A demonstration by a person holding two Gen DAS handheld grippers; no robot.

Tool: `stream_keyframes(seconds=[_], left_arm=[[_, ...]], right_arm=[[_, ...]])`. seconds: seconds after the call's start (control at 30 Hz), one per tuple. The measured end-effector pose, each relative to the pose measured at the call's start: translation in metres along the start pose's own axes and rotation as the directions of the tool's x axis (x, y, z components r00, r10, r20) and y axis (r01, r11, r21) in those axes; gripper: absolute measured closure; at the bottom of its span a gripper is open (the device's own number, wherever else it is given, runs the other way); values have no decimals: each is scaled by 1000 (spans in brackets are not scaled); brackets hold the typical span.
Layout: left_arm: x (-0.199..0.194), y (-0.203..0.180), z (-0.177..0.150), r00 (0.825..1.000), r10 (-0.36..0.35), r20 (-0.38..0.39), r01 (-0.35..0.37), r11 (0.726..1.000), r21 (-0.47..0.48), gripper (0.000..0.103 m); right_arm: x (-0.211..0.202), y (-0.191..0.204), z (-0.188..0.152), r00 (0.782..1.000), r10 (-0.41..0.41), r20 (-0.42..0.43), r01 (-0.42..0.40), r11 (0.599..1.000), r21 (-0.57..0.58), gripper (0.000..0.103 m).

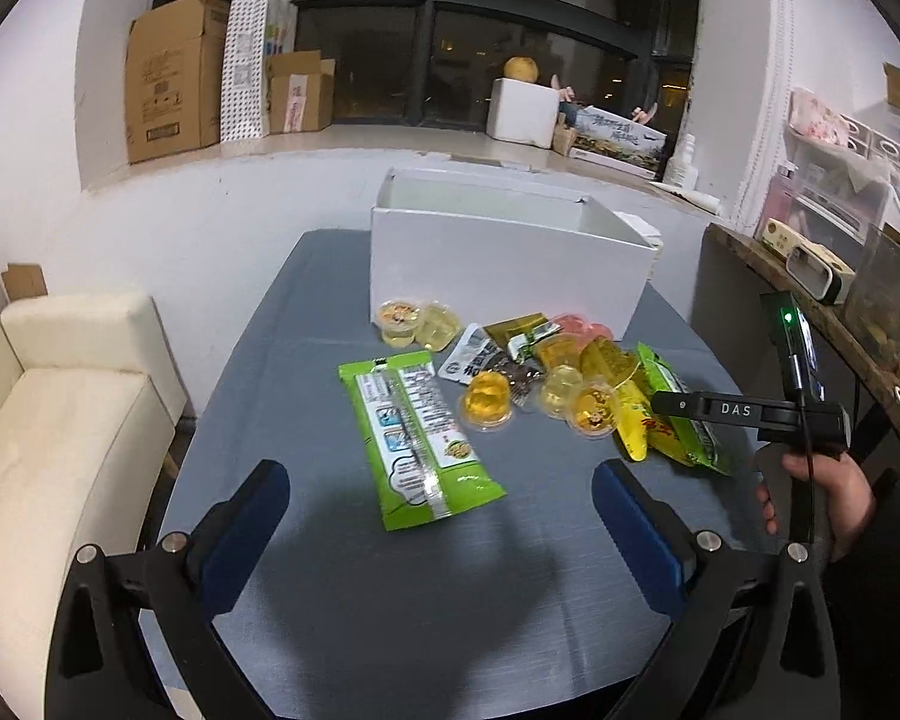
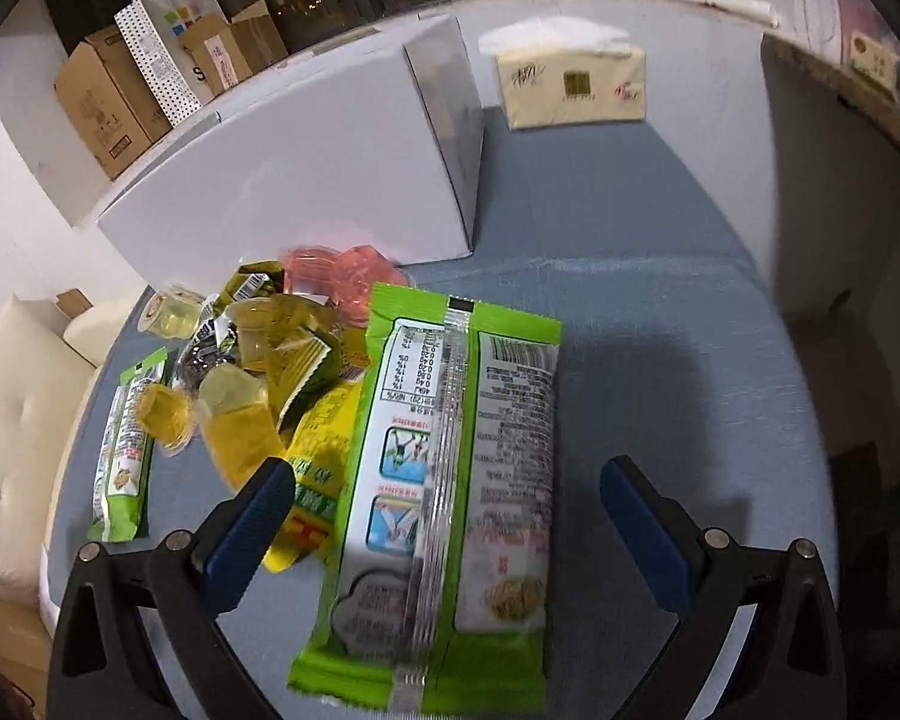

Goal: Organize snacks
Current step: 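Grasp the long green snack packet with the right tool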

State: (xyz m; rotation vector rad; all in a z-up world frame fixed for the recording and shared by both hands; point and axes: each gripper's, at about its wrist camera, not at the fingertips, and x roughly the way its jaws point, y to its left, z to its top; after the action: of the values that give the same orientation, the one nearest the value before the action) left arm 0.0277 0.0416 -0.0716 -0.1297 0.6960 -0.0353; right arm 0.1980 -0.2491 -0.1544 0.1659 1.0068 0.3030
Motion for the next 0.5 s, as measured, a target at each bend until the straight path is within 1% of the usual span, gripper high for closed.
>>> stream_keyframes(seconds=[0.03, 0.1, 0.13, 0.17, 0.2, 0.27, 0.33, 0.4, 0.5], left_arm=[[2, 2, 0, 1000, 3, -4, -3, 1000, -4, 0], [6, 4, -1, 1000, 7, -13, -8, 1000, -5, 0], [9, 5, -1, 1000, 13, -20, -13, 1000, -7, 0], [12, 6, -1, 1000, 14, -26, -14, 1000, -8, 0], [17, 6, -1, 999, 14, -38, -14, 1000, -10, 0], [24, 5, -2, 998, 5, -55, -6, 1000, -13, 0], [36, 4, -2, 997, -10, -79, 9, 1000, -24, 0], [47, 3, -1, 995, -13, -101, 10, 1000, -29, 0], [67, -1, 3, 992, 8, -122, -10, 1000, -17, 0]], right_arm=[[0, 0, 0, 1000, 1, 13, -1, 1000, -2, 0], [0, 1, 1, 1000, -7, 13, 7, 1000, -9, 3], [-2, 1, 1, 1000, -8, 17, 8, 1000, -8, 13], [-4, -1, 1, 999, -33, 19, 33, 999, -4, 28], [-5, -2, 0, 999, -25, 21, 25, 1000, -2, 31], [-8, -5, -1, 1000, -1, 19, 1, 1000, 0, 33], [-12, -6, -3, 1000, 1, 29, -1, 1000, 0, 34], [-23, -7, -4, 998, 2, 58, -2, 1000, 2, 35], [-45, -4, -7, 994, 8, 112, -8, 1000, -6, 35]])
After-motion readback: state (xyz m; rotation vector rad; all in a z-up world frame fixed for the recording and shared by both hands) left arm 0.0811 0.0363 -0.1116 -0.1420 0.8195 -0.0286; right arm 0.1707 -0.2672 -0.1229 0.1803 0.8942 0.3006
